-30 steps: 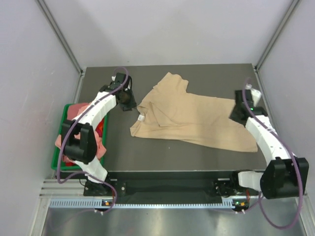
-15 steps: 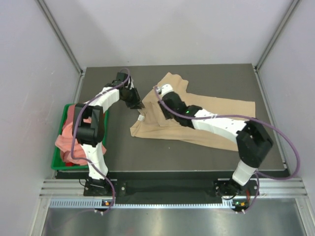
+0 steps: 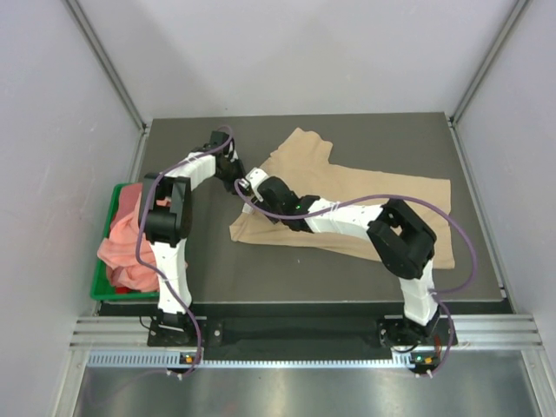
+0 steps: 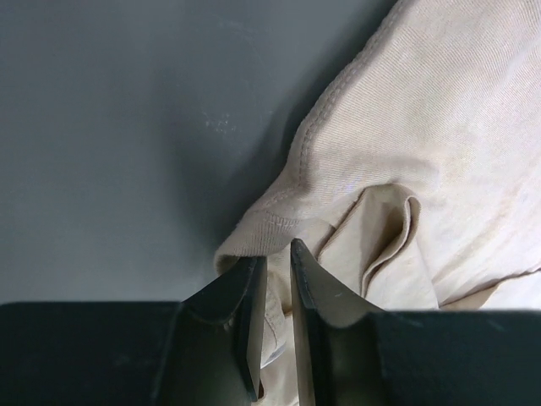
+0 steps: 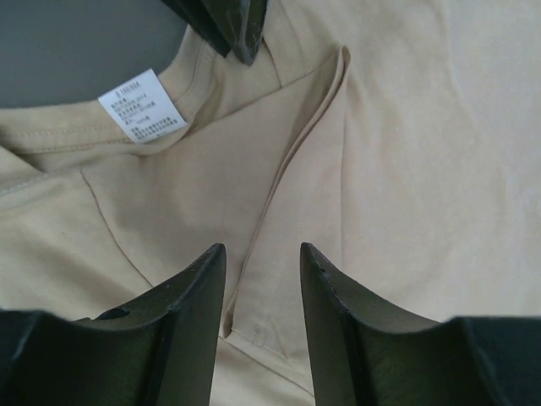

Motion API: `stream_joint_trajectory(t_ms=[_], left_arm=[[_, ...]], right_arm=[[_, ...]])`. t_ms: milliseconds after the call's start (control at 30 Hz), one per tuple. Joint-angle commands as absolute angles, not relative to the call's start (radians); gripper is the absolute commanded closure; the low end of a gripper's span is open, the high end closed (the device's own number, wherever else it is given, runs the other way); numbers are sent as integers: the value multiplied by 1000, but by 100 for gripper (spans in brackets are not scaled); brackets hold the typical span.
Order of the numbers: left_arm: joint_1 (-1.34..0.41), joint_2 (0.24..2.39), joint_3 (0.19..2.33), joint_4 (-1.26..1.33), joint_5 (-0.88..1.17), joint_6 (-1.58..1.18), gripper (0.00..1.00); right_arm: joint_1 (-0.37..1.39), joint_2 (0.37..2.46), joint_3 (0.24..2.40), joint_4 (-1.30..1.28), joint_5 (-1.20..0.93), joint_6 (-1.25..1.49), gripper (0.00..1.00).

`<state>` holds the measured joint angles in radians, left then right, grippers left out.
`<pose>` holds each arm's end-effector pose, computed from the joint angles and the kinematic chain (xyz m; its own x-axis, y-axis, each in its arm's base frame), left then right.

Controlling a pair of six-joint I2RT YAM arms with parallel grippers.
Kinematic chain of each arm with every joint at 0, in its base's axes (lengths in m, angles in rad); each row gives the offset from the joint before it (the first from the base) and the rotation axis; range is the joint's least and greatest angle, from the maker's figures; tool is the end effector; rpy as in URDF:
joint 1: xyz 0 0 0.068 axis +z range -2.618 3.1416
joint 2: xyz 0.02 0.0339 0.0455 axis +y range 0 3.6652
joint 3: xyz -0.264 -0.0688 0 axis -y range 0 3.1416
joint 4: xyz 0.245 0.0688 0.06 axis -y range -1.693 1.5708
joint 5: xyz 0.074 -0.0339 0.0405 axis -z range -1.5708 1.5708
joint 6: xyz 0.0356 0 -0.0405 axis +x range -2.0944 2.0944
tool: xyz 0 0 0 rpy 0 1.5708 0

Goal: Fold and stack the t-shirts
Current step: Fold the tshirt

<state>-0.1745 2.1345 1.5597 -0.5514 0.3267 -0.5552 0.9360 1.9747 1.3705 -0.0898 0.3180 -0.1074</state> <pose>0.4369 -0.0886 0.1566 -0.9139 -0.3458 -0.2128 -0.2134 0.8549 -0.4729 0.2713 0.3496 0.1975 -0.3104 -0.5932 -0.7428 -0.6594 0.6972 -0.2812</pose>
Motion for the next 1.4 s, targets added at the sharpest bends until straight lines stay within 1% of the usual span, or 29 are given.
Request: stream_joint_trajectory(t_ms=[0, 333, 600, 700, 733, 800, 833, 933, 1100, 1167, 1367], left_arm=[[-169, 2135, 1566, -565, 261, -542, 77], [-169, 2143, 1562, -566, 264, -549, 77], [-169, 2145, 1560, -566, 259, -546, 77], [-169, 2145, 1559, -564, 259, -548, 77], [-169, 2145, 1559, -563, 258, -549, 77], [-169, 2149, 1557, -561, 258, -549, 77], [-169, 2148, 1554, -560, 259, -552, 77], [-169, 2149, 1549, -555, 261, -555, 77], [-167, 2146, 1546, -557, 253, -554, 77], [-169, 2143, 1545, -558, 249, -554, 77], [-169, 2140, 1539, -563, 239, -549, 77]], right_arm=[[954, 1993, 1384, -40, 350, -152, 59], [965, 2037, 1347, -21, 414, -158, 61], [965, 2101, 1399, -41, 488, -143, 64], [965, 2109, 1401, -37, 524, -130, 67], [965, 2109, 1397, -34, 550, -126, 74], [965, 2100, 1394, -26, 590, -126, 82], [963, 2094, 1393, -25, 600, -127, 88], [965, 2066, 1385, -12, 632, -130, 96], [963, 2033, 1387, -8, 664, -133, 96], [960, 2026, 1390, -8, 667, -138, 100], [942, 2016, 1390, 26, 709, -158, 100]])
